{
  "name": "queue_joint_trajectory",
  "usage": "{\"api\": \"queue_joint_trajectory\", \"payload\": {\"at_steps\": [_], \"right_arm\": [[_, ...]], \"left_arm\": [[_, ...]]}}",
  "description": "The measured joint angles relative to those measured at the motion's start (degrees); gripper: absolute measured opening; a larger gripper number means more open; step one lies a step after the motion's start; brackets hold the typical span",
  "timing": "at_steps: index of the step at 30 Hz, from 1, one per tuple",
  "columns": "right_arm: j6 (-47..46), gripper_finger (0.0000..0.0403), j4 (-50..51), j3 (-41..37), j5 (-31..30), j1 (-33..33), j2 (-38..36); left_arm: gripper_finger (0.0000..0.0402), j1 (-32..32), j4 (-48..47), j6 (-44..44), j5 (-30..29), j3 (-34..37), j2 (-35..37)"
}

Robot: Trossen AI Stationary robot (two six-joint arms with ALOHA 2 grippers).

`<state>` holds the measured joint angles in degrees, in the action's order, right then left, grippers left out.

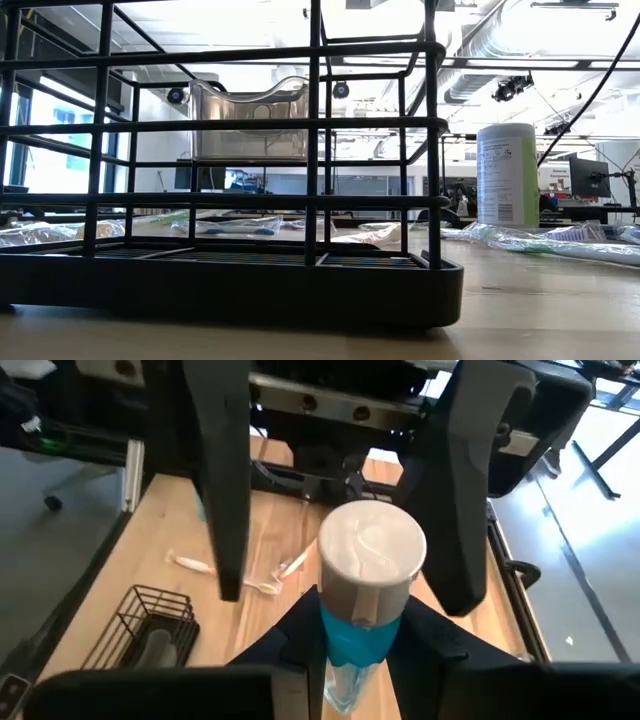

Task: Pick & Place toothbrushing station
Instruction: Put the right blue mouthwash into the black wire organizer

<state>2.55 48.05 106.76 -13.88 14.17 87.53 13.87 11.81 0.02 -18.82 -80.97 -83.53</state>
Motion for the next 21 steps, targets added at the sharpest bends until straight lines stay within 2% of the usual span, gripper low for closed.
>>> {"api": "queue_joint_trajectory", "payload": {"at_steps": [21], "right_arm": [[0.21, 0.0071, -0.13, 0.02, 3.57, -1.64, 0.23]], "left_arm": [[0.0238, -0.91, -1.31, -4.26, -1.28, 0.00, 0.00]]}}
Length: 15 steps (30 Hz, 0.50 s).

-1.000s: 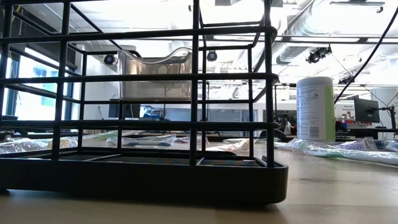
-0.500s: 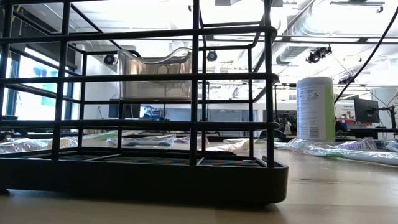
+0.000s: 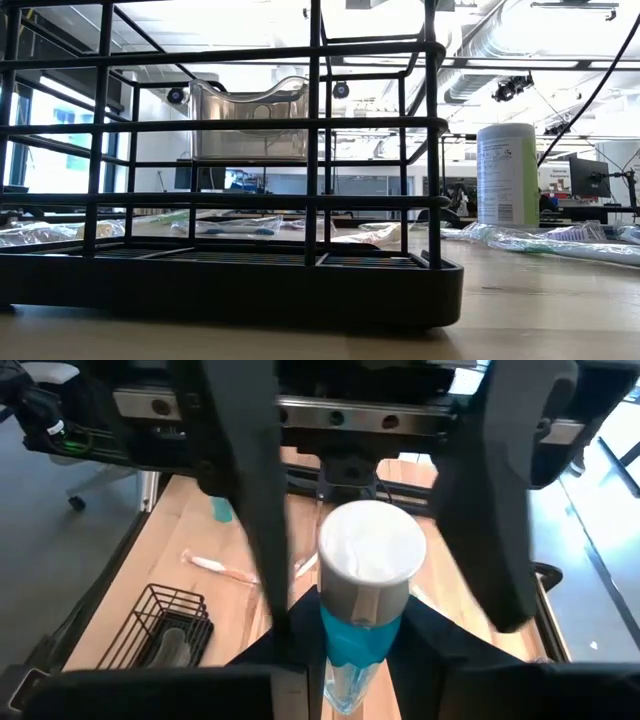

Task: Pick & Place toothbrushing station
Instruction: Put the right blue mouthwash into the black wire organizer

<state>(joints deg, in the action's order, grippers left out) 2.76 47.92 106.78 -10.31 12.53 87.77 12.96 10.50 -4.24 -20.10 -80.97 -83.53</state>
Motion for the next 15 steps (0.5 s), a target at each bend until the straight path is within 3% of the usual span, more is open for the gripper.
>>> {"api": "queue_joint_trajectory", "payload": {"at_steps": [4, 13, 15], "right_arm": [[-0.01, 0.0071, -0.01, 0.00, 0.24, -0.52, 0.00], [-0.25, 0.0071, 0.11, 0.00, 0.91, -0.70, 0.63], [-0.26, 0.0071, 0.04, 0.00, 1.34, -0.70, 0.63]], "left_arm": [[0.0209, 0.01, -0.21, -0.31, -0.02, 0.00, 0.00], [0.0094, 0.08, -0.98, -3.14, -0.32, 0.00, 0.00], [0.0091, 0.12, -1.19, -3.20, -0.24, 0.00, 0.00]]}}
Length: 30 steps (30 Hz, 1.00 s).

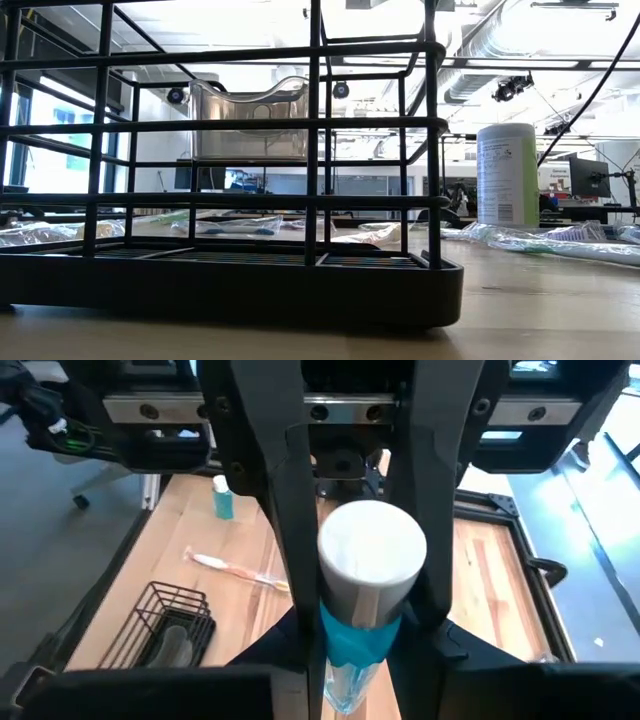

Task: Pick & Place toothbrushing station
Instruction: Put the right blue mouthwash into the black wire organizer

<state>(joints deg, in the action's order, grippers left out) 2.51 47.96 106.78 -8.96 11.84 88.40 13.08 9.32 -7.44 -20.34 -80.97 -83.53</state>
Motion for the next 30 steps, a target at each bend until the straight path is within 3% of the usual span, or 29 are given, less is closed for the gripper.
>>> {"api": "queue_joint_trajectory", "payload": {"at_steps": [9, 22, 26, 30], "right_arm": [[0.14, 0.0091, 0.20, 0.00, -0.65, -0.01, 0.07], [-1.10, 0.0248, 5.99, 0.02, -7.80, 0.14, -3.59], [-6.86, 0.0264, 12.80, -0.04, -10.11, 0.44, -5.74], [-12.64, 0.0265, 18.26, 0.15, -10.43, 0.11, -7.54]], "left_arm": [[0.0091, -0.07, -0.30, -0.23, 0.11, 0.00, 0.07], [0.0091, 0.58, -0.10, 3.36, -1.25, 0.07, 1.95], [0.0091, 3.54, -2.89, 6.31, -4.99, 0.07, 3.64], [0.0091, 9.53, -4.32, 6.37, -14.72, 0.07, 5.25]]}}
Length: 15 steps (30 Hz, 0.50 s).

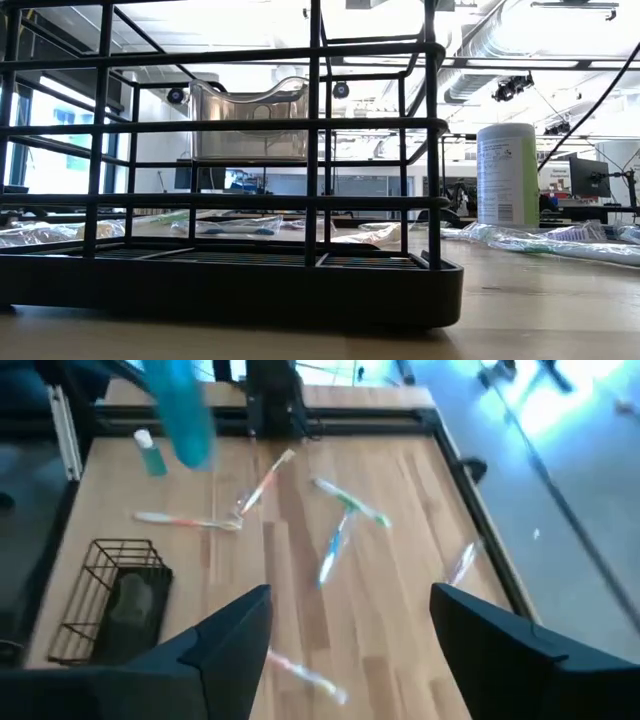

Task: Pick & Place toothbrushing station
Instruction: Put the right blue mouthwash into the black wire organizer

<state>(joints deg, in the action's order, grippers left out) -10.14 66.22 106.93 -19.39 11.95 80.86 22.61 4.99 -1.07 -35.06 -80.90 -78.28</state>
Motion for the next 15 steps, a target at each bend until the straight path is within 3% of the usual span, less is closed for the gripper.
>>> {"api": "queue_joint_trajectory", "payload": {"at_steps": [8, 15], "right_arm": [[-6.63, 0.0266, 6.35, -0.17, 1.53, 0.04, -1.87], [-12.72, 0.0266, 10.83, -0.17, 1.34, 0.03, -2.99]], "left_arm": [[0.0091, 11.12, 1.14, 3.18, -20.07, -0.09, -0.76], [0.0091, 19.10, 1.44, 11.76, -34.77, -0.09, -6.46]]}}
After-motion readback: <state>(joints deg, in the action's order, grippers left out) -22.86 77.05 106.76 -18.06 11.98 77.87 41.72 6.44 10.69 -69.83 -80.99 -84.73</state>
